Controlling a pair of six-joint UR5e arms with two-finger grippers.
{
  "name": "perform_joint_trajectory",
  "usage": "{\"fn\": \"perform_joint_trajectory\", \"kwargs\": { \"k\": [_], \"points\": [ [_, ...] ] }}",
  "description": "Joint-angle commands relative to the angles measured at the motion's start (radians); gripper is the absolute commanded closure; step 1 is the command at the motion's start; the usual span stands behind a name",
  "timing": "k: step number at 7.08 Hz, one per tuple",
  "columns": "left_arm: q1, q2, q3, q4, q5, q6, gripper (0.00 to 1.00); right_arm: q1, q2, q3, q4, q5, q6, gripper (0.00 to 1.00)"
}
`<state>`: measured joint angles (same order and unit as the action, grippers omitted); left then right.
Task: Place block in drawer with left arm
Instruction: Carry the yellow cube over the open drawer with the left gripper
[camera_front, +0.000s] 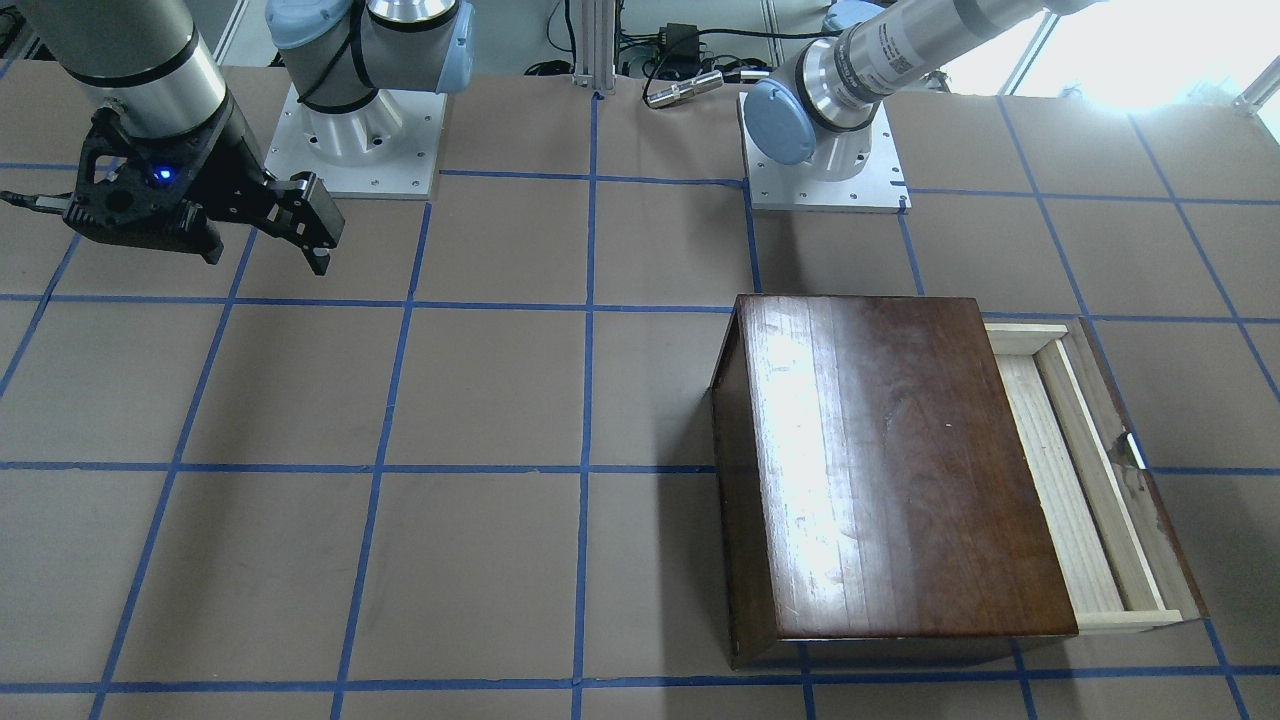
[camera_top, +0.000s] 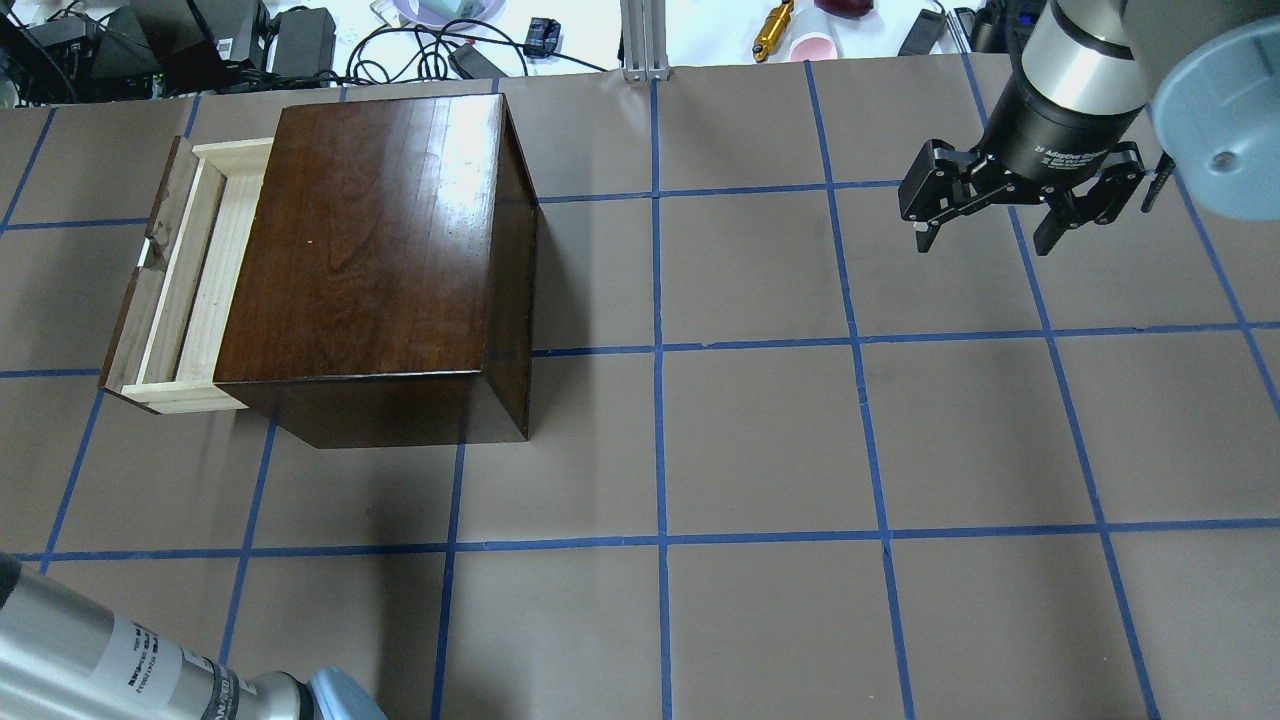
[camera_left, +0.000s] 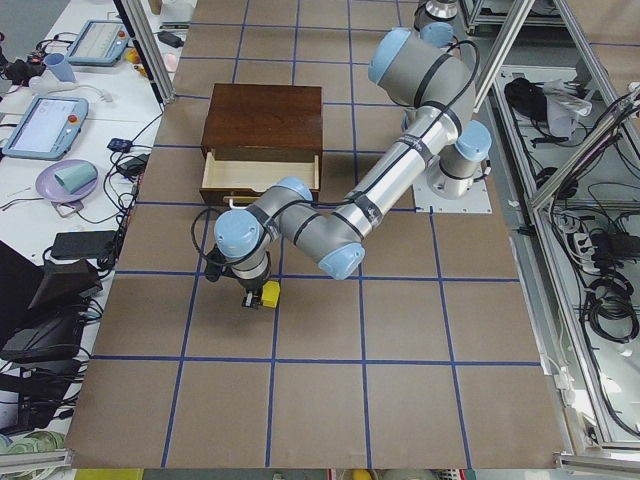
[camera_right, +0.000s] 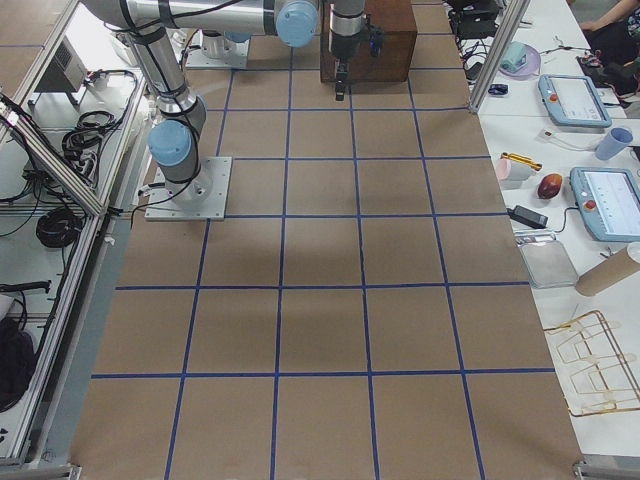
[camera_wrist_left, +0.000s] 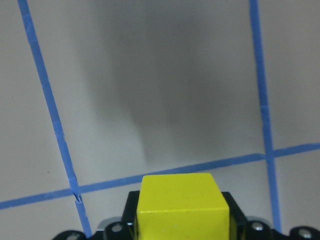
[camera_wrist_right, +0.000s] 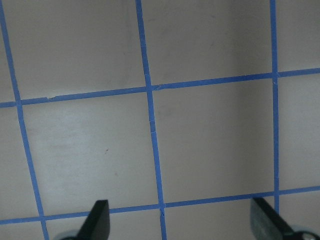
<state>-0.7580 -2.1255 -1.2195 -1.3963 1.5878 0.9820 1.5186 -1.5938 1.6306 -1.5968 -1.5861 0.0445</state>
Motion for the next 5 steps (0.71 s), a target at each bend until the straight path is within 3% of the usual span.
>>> {"fn": "perform_joint_trajectory", "kwargs": {
  "k": [1,5],
  "points": [
    [-0.035,0.105,-0.029,-0.117,-0.003,-0.087,0.8,0.0,0.0,0.0,0.0,0.0,0.0,0.0],
    [-0.211,0.246,-0.142,-0.158,-0.009,-0.392,0.8,0.0,0.0,0.0,0.0,0.0,0.0,0.0]
  ]
}}
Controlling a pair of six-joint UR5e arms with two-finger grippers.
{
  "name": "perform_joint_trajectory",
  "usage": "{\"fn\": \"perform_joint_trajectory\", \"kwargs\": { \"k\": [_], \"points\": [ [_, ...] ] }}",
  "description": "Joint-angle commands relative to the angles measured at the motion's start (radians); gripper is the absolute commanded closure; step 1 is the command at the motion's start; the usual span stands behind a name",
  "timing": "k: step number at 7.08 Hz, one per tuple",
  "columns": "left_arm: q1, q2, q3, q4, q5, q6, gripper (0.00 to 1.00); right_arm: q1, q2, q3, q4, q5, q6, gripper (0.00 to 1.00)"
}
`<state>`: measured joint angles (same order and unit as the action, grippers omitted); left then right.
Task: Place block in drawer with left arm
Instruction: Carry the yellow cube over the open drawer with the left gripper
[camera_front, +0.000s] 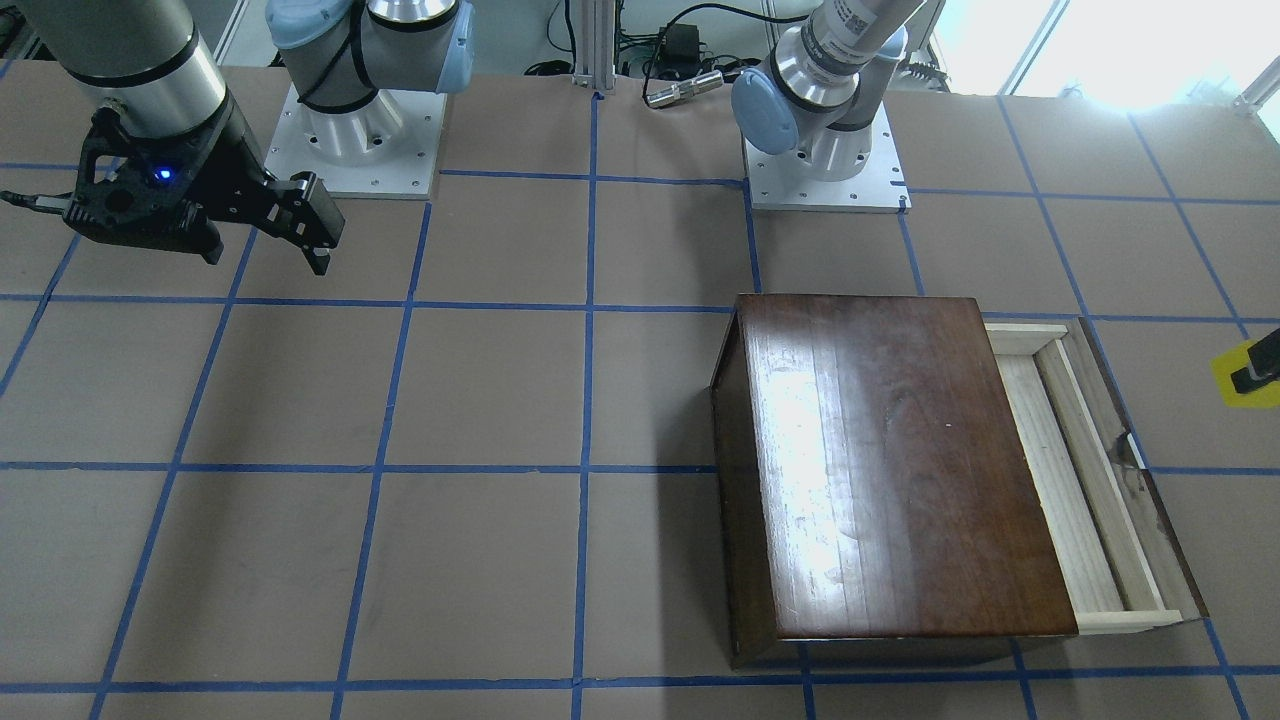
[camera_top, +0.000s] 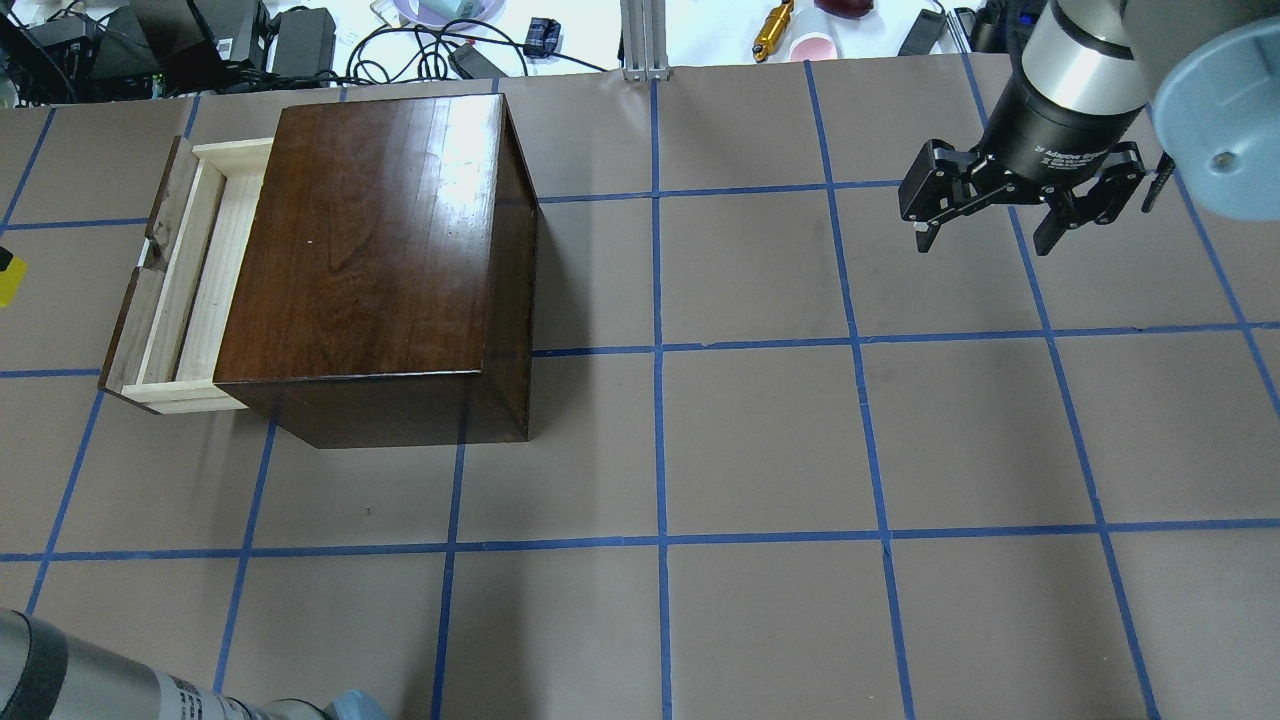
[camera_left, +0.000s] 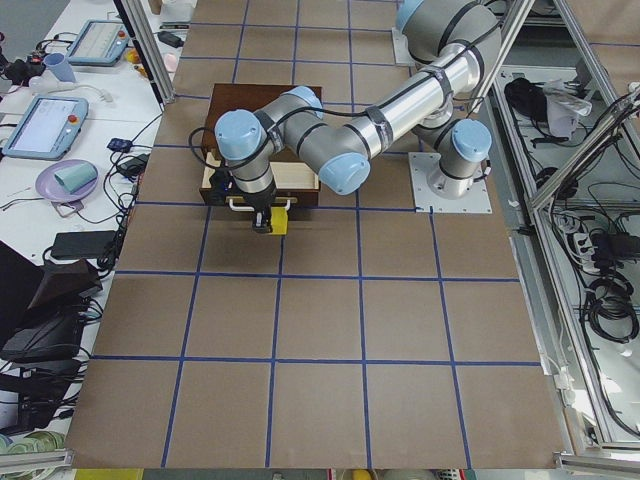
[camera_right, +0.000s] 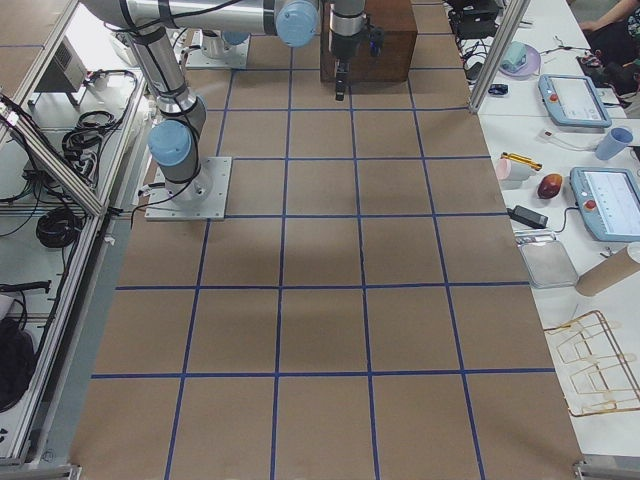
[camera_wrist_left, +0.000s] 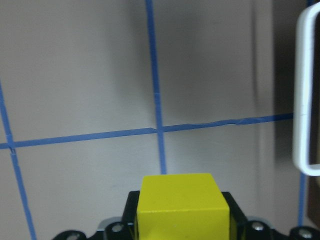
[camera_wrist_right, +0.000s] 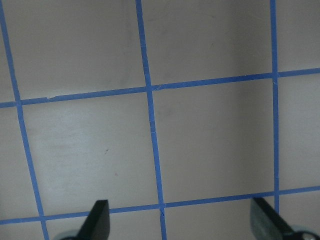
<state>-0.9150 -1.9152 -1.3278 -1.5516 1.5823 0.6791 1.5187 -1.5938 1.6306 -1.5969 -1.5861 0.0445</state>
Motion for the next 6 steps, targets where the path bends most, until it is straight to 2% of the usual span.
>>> {"fn": "perform_joint_trajectory", "kwargs": {
  "k": [1,3,6],
  "points": [
    [-0.089,0.051,-0.051,-0.001,-0.025,-0.131,0.8,0.0,0.0,0.0,0.0,0.0,0.0,0.0],
    [-0.165,0.051,-0.077,0.013,-0.051,-0.251,0.8,0.0,0.0,0.0,0.0,0.0,0.0,0.0],
    [-0.183,0.025,-0.093,0.024,-0.076,-0.27,0.8,0.0,0.0,0.0,0.0,0.0,0.0,0.0]
  ]
}}
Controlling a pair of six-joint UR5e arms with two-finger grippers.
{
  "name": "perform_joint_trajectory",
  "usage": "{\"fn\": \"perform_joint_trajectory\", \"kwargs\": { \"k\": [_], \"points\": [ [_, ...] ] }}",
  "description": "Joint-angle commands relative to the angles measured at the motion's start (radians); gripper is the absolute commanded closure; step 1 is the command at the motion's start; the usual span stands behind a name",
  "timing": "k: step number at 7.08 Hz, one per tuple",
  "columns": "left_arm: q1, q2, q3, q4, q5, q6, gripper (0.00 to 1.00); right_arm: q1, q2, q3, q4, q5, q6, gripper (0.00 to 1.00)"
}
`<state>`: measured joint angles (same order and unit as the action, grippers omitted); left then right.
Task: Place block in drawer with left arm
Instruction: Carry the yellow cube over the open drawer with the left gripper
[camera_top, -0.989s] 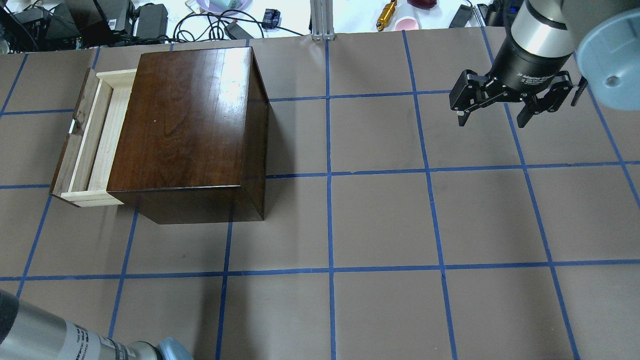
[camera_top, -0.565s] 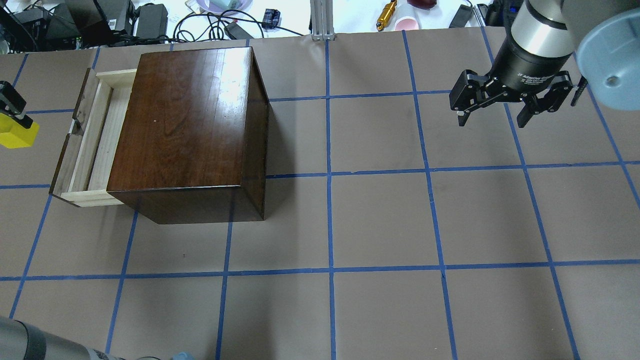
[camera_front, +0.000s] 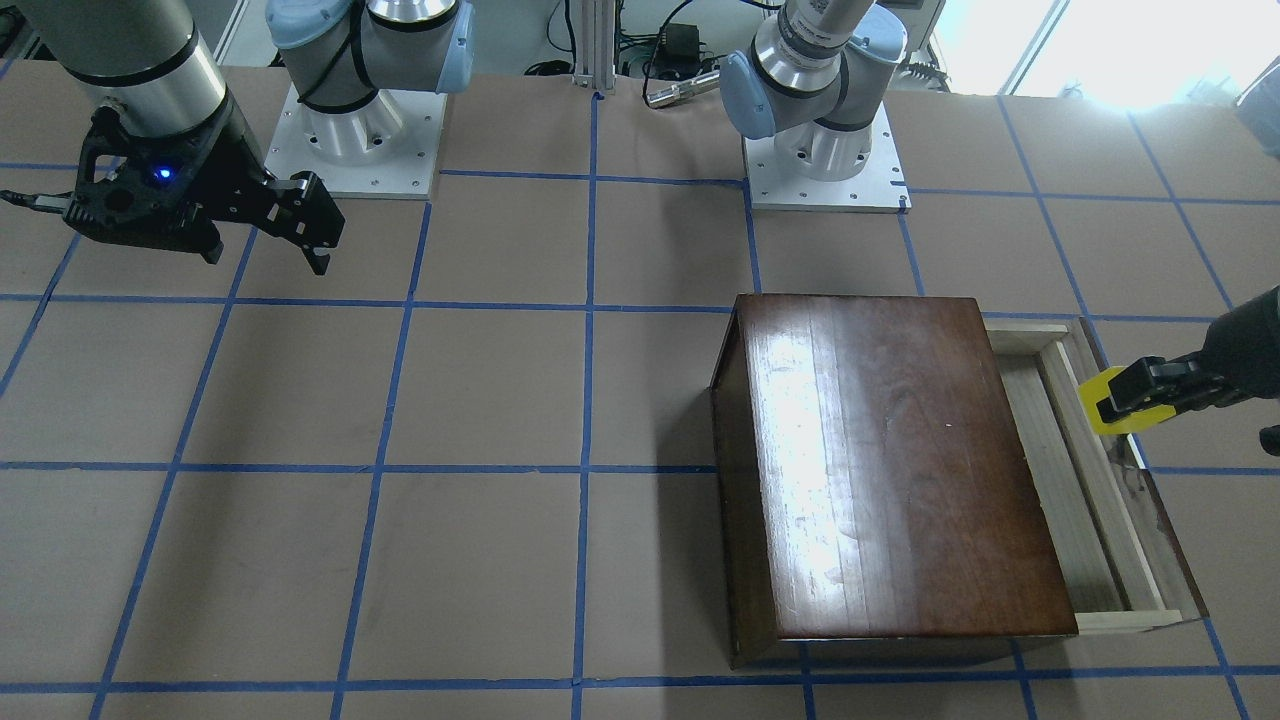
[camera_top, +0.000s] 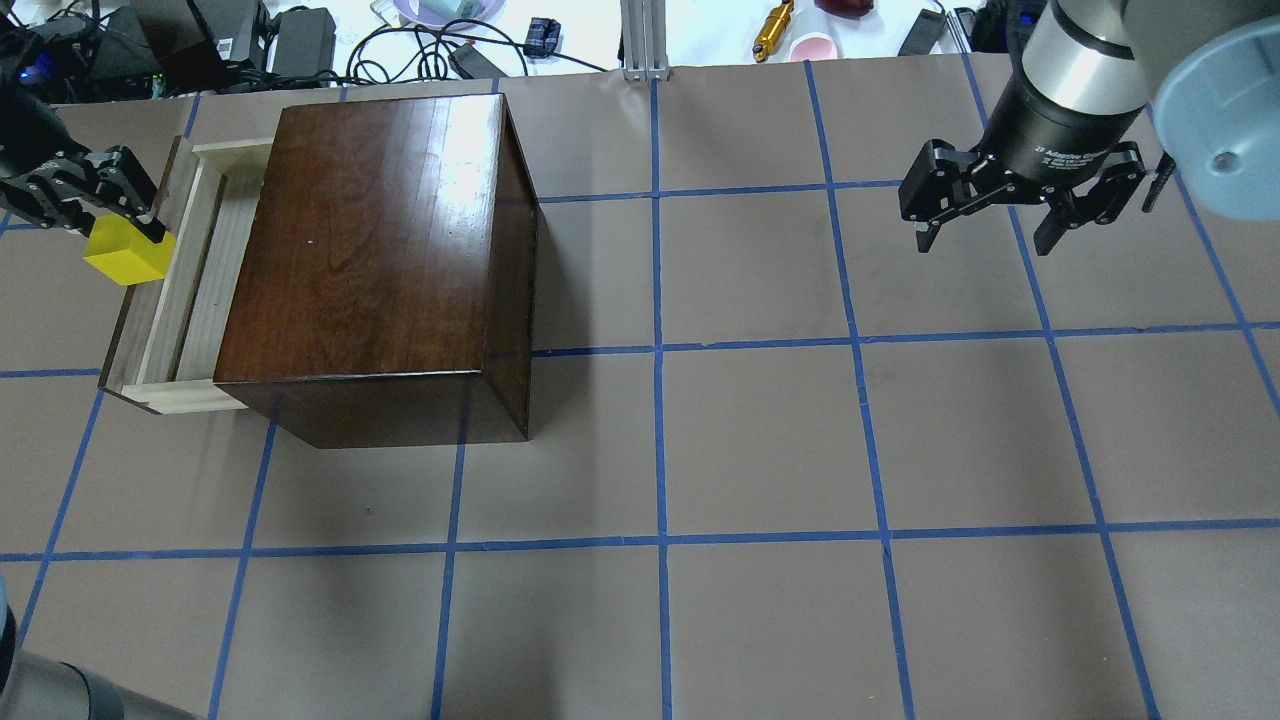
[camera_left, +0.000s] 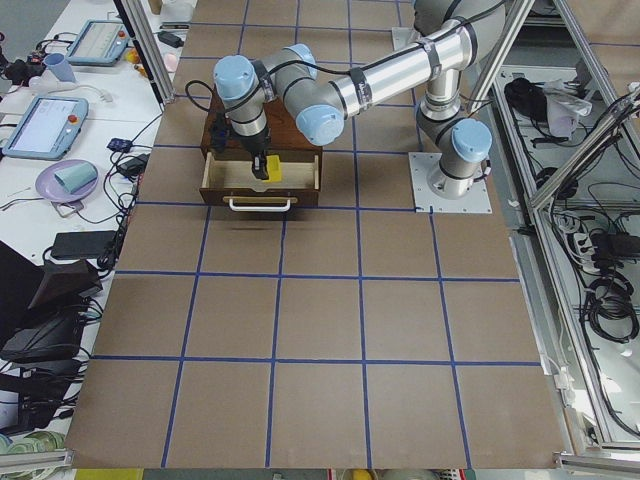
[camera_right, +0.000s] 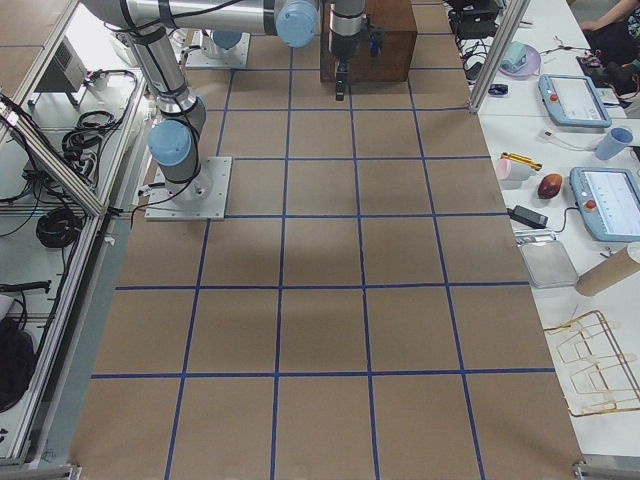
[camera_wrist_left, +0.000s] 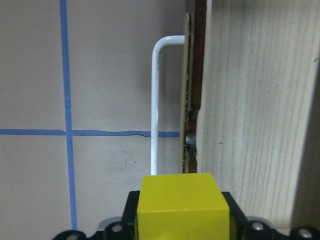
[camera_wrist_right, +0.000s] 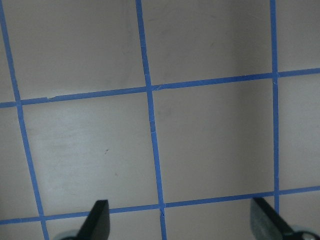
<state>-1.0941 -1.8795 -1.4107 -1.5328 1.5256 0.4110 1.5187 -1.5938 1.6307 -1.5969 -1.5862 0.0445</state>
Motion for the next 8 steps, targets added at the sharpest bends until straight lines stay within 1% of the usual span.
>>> {"fn": "perform_joint_trajectory", "kwargs": {
  "k": [1,2,4,8],
  "points": [
    [-0.007,-0.018,-0.03,0.049,-0.048,-0.006,0.8,0.0,0.0,0.0,0.0,0.0,0.0,0.0],
    [-0.015,-0.024,-0.062,0.106,-0.048,-0.009,0.8,0.0,0.0,0.0,0.0,0.0,0.0,0.0],
    [-0.015,-0.033,-0.106,0.164,-0.05,-0.009,0.8,0.0,0.0,0.0,0.0,0.0,0.0,0.0],
    [-0.016,-0.067,-0.111,0.169,-0.051,0.003,0.8,0.0,0.0,0.0,0.0,0.0,0.0,0.0]
  ]
}}
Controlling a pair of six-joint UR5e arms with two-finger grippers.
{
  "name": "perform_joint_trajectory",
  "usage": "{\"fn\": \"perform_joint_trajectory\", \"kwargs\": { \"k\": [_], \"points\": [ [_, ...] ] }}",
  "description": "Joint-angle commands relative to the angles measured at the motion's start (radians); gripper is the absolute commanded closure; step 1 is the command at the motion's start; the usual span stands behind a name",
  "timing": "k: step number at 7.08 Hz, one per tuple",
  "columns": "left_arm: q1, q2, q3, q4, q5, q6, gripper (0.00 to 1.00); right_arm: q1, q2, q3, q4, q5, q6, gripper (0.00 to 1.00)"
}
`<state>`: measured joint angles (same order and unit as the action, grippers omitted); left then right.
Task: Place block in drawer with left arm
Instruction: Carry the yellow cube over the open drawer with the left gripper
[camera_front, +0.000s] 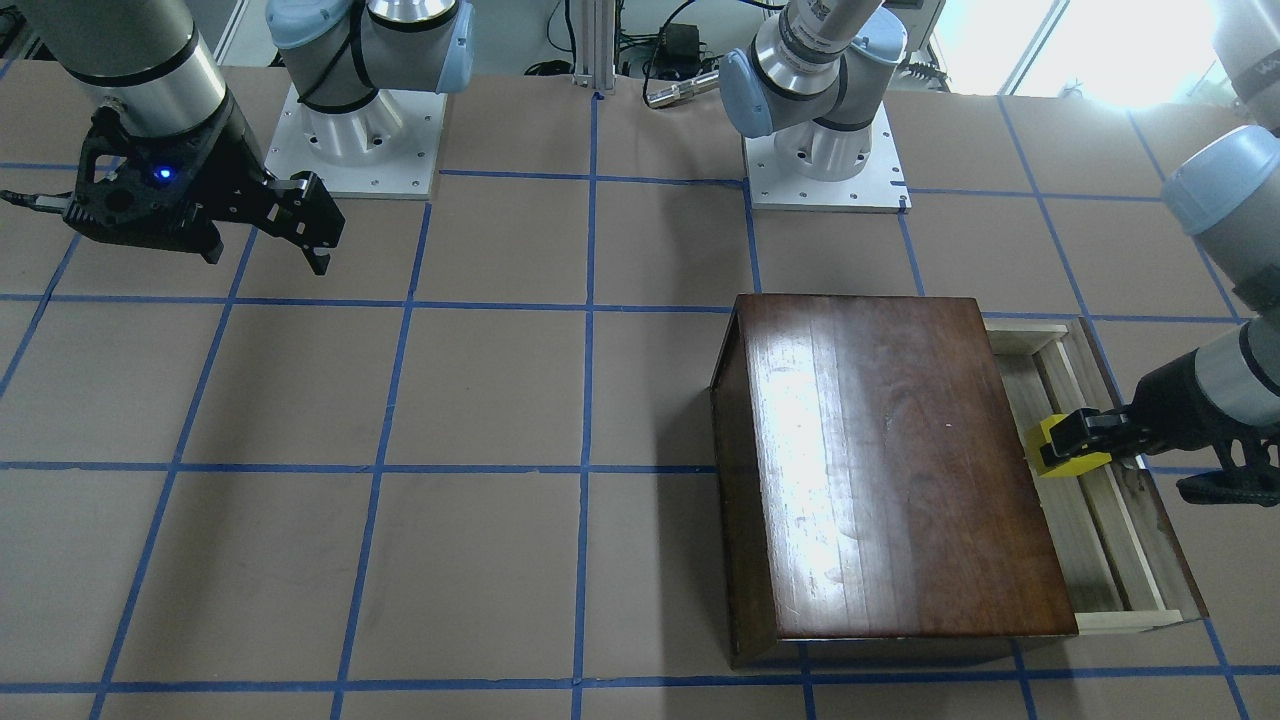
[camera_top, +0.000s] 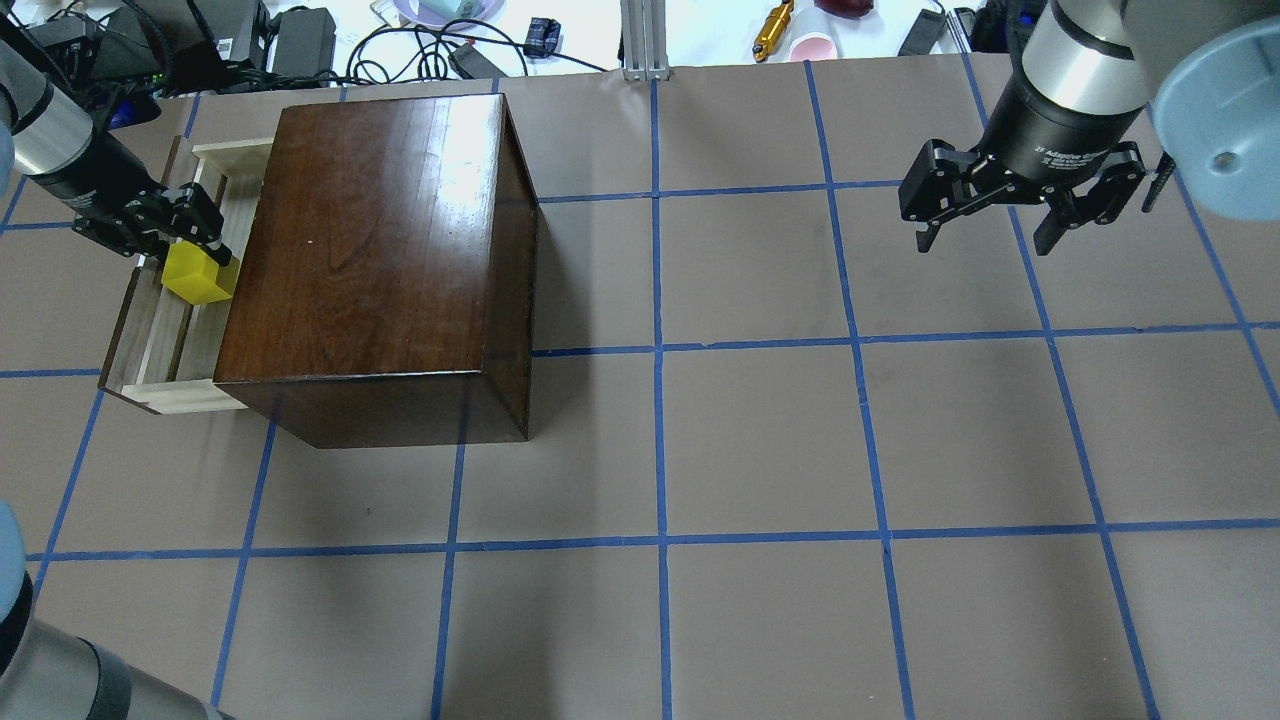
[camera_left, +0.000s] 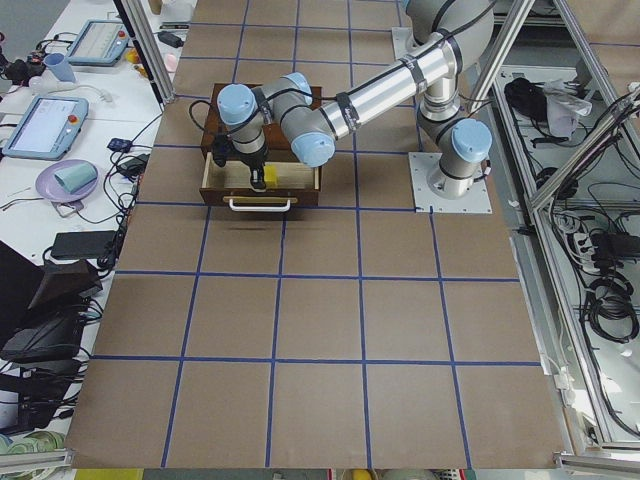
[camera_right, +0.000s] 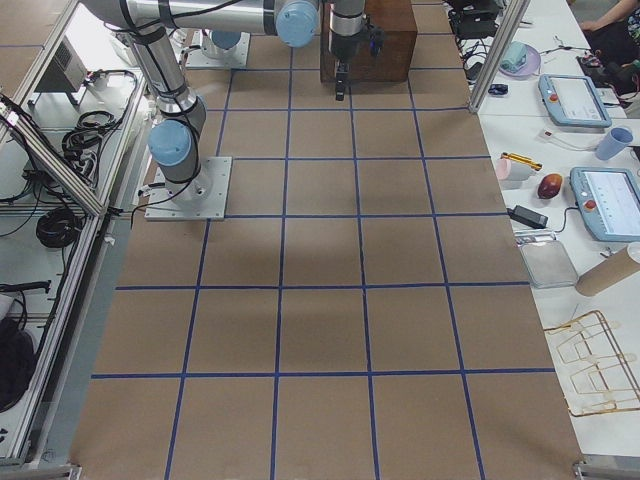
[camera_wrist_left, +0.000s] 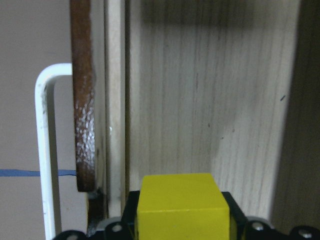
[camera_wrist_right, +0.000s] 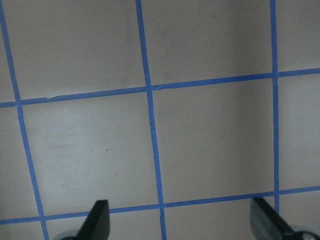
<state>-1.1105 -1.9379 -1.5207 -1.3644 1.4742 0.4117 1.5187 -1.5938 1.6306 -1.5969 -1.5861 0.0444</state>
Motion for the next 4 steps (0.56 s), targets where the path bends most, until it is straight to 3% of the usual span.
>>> {"fn": "perform_joint_trajectory", "kwargs": {
  "k": [1,2,3,4],
  "points": [
    [0.0,-0.012,-0.003,0.001,0.0,0.002,0.8,0.0,0.0,0.0,0.0,0.0,0.0,0.0],
    [0.0,-0.01,-0.003,0.001,0.0,-0.001,0.78,0.0,0.0,0.0,0.0,0.0,0.0,0.0],
    [0.0,-0.01,-0.001,0.004,0.0,-0.005,0.32,0.0,0.0,0.0,0.0,0.0,0.0,0.0],
    [0.0,-0.009,0.005,0.005,-0.002,-0.01,0.11,0.0,0.0,0.0,0.0,0.0,0.0,0.0]
  ]
}}
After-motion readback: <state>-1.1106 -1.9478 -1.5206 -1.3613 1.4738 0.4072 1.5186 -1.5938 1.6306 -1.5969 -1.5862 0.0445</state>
